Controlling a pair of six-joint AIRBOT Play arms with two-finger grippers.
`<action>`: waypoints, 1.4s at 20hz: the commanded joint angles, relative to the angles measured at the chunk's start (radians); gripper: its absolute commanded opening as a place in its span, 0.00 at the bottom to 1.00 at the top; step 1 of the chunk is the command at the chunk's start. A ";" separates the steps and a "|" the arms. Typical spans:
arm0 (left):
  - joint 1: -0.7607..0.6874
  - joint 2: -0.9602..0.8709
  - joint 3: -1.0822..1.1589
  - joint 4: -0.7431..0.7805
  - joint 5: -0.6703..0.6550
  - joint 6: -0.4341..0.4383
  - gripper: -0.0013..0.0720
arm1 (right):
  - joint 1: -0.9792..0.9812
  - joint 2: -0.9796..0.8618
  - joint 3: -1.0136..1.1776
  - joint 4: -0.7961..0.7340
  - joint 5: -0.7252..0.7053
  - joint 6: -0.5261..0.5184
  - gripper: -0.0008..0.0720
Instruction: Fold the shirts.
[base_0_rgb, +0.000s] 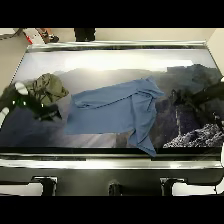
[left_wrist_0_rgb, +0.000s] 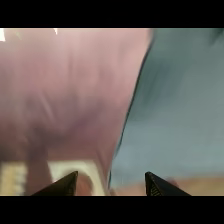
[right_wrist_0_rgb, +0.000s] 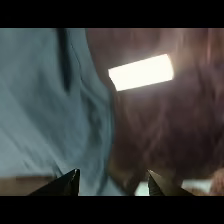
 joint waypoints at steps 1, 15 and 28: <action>0.049 0.094 -0.317 -0.156 0.138 0.122 0.69 | 0.014 0.068 -0.201 -0.017 0.055 -0.033 0.70; 0.016 0.040 -0.360 -0.315 0.311 0.165 0.07 | 0.182 0.077 -0.470 0.043 -0.146 -0.131 0.77; 0.018 0.060 -0.338 -0.315 0.256 0.178 0.07 | 0.333 0.033 -0.499 0.194 -0.332 -0.103 0.06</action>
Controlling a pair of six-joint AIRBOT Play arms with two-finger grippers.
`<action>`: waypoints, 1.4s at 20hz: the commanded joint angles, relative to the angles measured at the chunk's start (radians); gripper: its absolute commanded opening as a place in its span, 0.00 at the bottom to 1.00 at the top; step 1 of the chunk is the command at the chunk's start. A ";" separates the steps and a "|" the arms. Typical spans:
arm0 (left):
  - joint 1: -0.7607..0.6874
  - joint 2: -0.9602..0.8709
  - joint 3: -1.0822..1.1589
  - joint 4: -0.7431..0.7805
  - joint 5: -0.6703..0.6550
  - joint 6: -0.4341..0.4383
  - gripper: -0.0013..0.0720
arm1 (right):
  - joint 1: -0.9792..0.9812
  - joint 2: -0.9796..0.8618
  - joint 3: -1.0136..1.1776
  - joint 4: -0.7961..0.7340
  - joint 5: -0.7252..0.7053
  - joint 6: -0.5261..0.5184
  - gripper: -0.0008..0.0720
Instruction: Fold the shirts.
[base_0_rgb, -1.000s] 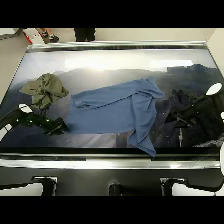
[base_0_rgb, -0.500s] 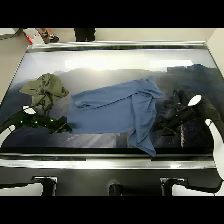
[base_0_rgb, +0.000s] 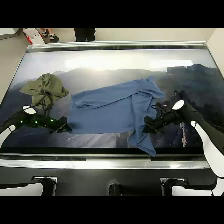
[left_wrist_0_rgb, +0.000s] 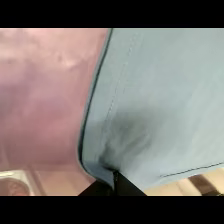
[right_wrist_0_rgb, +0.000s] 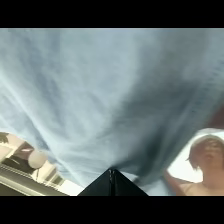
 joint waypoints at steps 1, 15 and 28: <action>0.003 0.022 0.041 -0.010 -0.040 0.023 0.07 | 0.006 0.037 0.035 -0.023 0.003 0.011 0.06; 0.001 0.183 0.206 0.002 -0.059 -0.005 0.07 | -0.006 0.034 0.129 -0.136 0.074 0.049 0.78; 0.024 0.202 0.227 0.001 -0.075 0.018 0.07 | 0.079 -0.022 0.215 -0.064 -0.013 0.008 0.06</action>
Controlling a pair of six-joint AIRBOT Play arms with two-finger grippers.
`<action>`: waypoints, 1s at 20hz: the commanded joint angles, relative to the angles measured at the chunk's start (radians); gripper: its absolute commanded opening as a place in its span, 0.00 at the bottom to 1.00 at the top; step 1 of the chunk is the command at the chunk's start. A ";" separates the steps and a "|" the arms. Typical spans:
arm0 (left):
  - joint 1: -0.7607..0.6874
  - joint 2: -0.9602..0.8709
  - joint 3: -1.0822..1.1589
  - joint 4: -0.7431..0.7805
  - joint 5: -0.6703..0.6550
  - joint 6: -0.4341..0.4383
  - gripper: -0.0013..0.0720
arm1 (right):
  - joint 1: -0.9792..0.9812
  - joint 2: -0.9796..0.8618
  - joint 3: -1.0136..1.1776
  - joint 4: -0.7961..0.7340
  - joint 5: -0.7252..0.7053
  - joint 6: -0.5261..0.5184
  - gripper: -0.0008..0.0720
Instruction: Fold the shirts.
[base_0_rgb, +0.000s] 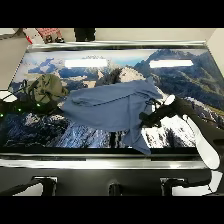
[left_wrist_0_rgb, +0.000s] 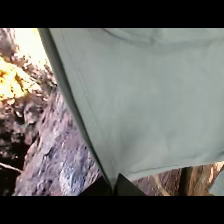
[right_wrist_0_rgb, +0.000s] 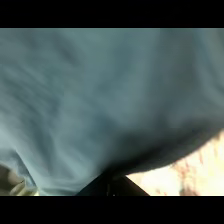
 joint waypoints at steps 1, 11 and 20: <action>0.029 0.036 0.066 0.000 -0.022 0.017 0.06 | -0.023 0.121 0.121 0.008 0.017 -0.039 0.06; 0.193 0.455 0.823 0.019 0.137 -0.122 0.07 | -0.204 0.815 0.709 -0.433 -0.376 0.023 0.06; 0.193 0.472 0.825 0.023 0.143 -0.132 0.06 | -0.204 0.862 0.709 -0.476 -0.198 0.108 0.06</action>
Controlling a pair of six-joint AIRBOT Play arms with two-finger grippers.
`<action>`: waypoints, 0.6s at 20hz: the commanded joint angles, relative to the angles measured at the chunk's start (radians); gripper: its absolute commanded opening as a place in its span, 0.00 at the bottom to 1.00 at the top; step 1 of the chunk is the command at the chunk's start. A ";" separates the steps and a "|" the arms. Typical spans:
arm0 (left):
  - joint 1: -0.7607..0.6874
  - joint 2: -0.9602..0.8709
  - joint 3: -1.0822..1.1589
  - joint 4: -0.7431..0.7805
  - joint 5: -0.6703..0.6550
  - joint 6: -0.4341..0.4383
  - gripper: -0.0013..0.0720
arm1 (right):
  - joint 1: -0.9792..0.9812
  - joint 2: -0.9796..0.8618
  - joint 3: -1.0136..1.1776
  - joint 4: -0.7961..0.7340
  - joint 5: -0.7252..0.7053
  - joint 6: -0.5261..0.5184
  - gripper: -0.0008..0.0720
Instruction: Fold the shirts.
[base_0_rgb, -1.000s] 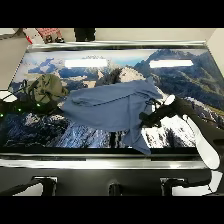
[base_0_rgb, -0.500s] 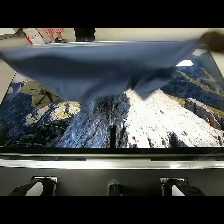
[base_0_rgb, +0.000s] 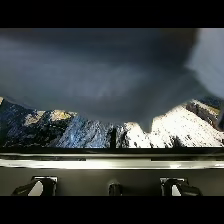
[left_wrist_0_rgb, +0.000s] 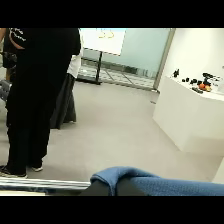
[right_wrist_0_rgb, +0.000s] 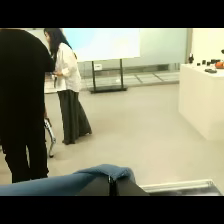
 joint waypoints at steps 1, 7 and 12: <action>0.002 -0.060 0.008 0.004 -0.009 0.011 0.06 | -0.001 -0.033 0.006 -0.044 0.119 0.039 0.06; -0.101 -0.456 -0.112 0.050 -0.220 0.065 0.07 | 0.001 -0.436 0.004 -0.003 0.526 0.031 0.06; -0.208 -0.867 -0.161 0.146 -0.196 0.054 0.07 | 0.001 -0.903 -0.022 0.146 0.565 0.032 0.06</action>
